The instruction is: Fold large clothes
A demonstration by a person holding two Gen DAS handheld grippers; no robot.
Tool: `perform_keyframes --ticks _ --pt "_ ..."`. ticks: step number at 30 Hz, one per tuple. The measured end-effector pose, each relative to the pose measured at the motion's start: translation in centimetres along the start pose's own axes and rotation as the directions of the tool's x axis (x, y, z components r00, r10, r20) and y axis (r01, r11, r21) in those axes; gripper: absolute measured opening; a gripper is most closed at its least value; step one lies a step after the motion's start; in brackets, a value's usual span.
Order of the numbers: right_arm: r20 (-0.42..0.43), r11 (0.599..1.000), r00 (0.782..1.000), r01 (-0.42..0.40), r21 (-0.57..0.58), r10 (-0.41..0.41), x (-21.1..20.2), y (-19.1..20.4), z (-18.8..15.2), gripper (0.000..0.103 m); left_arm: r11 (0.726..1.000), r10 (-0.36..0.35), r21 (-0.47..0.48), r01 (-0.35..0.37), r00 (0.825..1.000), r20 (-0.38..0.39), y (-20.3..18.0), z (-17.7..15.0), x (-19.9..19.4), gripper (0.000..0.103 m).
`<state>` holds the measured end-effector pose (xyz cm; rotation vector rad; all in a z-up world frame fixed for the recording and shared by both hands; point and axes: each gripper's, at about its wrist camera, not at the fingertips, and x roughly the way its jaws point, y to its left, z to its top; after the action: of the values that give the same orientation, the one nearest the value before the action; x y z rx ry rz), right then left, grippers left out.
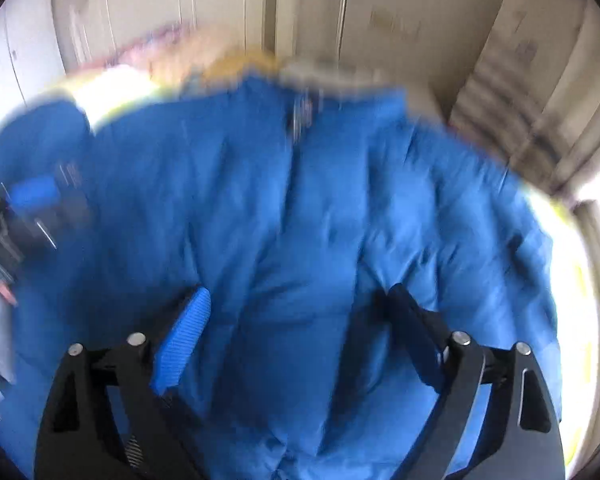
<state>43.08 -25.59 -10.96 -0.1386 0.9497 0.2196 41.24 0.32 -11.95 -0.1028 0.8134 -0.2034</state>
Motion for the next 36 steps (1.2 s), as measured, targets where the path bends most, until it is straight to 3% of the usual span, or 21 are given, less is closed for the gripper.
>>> perform_keyframes --ticks 3,6,8,11,13,17,19,21,22,23,25,27,28,30,32,34,36 --pt "0.013 0.998 1.0 -0.008 0.07 0.007 -1.6 -0.6 -0.5 0.09 0.992 -0.033 -0.117 0.041 0.997 0.069 2.8 0.1 -2.8 0.098" --pt "0.103 0.997 0.994 0.015 0.079 -0.023 -4.0 -0.6 -1.7 0.09 0.954 -0.022 -0.289 0.077 0.982 0.189 8.3 -0.5 -7.6 0.098" --pt "0.16 0.995 0.984 0.061 0.082 -0.074 -5.4 -1.0 -2.7 0.09 0.896 0.02 -0.433 0.098 0.966 0.259 13.5 -1.5 -10.7 0.098" --pt "0.201 0.99 0.975 0.07 0.119 -0.093 -6.3 -1.8 -4.3 0.09 0.761 0.139 -0.642 0.097 0.942 0.307 22.2 -3.8 -14.5 0.098" --pt "0.164 0.987 0.983 0.053 0.151 -0.078 -4.9 -3.0 -4.7 0.09 0.678 0.217 -0.732 0.07 0.932 0.291 27.5 -5.1 -16.3 0.098" --pt "0.134 0.984 0.988 0.057 0.169 -0.08 -3.7 -3.4 -4.6 0.09 0.575 0.233 -0.812 0.101 0.931 0.28 34.9 -5.7 -17.1 0.098" --pt "0.133 0.985 0.988 0.06 0.161 -0.082 -3.7 -3.2 -4.7 0.09 0.563 0.223 -0.819 0.111 0.934 0.28 36.7 -5.0 -16.8 0.098" --pt "0.138 0.985 0.988 0.051 0.166 -0.074 -3.6 -3.4 -4.7 0.09 0.564 0.222 -0.819 0.103 0.937 0.27 38.0 -3.7 -16.0 0.089" --pt "0.14 0.984 0.988 0.046 0.17 -0.07 -3.7 -3.5 -4.8 0.09 0.571 0.226 -0.815 0.096 0.936 0.268 38.2 -3.2 -15.6 0.068" --pt "0.144 0.984 0.987 0.044 0.172 -0.069 -3.6 -3.5 -4.8 0.09 0.583 0.204 -0.805 0.109 0.94 0.274 38.3 -2.7 -15.0 0.039" --pt "0.155 0.984 0.986 0.039 0.175 -0.066 -3.6 -3.6 -4.7 0.09 0.579 0.17 -0.804 0.134 0.945 0.279 37.6 -2.5 -14.3 0.009" --pt "0.177 0.982 0.983 0.023 0.186 -0.056 -3.9 -3.8 -4.8 0.09 0.625 0.198 -0.768 0.141 0.923 0.33 35.6 -2.2 -15.3 0.007" --pt "0.203 0.979 0.978 0.007 0.202 -0.049 -4.3 -4.1 -4.9 0.09 0.693 0.202 -0.707 0.143 0.902 0.381 32.6 -1.4 -16.3 0.005" --pt "0.255 0.969 0.966 -0.03 0.247 -0.035 -5.2 -5.0 -5.3 0.09 0.781 0.164 -0.605 0.153 0.885 0.435 27.5 0.2 -17.2 0.005" --pt "0.287 0.954 0.957 -0.055 0.294 -0.033 -5.7 -5.9 -5.6 0.09 0.866 0.055 -0.46 0.196 0.877 0.478 21.1 1.9 -17.6 0.005" --pt "0.31 0.938 0.95 -0.08 0.338 -0.031 -6.0 -6.9 -5.9 0.09 0.918 -0.059 -0.318 0.235 0.877 0.477 15.0 3.3 -17.3 0.005" --pt "0.334 0.923 0.942 -0.101 0.371 -0.031 -6.4 -7.6 -6.2 0.09 0.941 -0.189 -0.178 0.289 0.882 0.432 8.3 4.2 -15.9 0.005"
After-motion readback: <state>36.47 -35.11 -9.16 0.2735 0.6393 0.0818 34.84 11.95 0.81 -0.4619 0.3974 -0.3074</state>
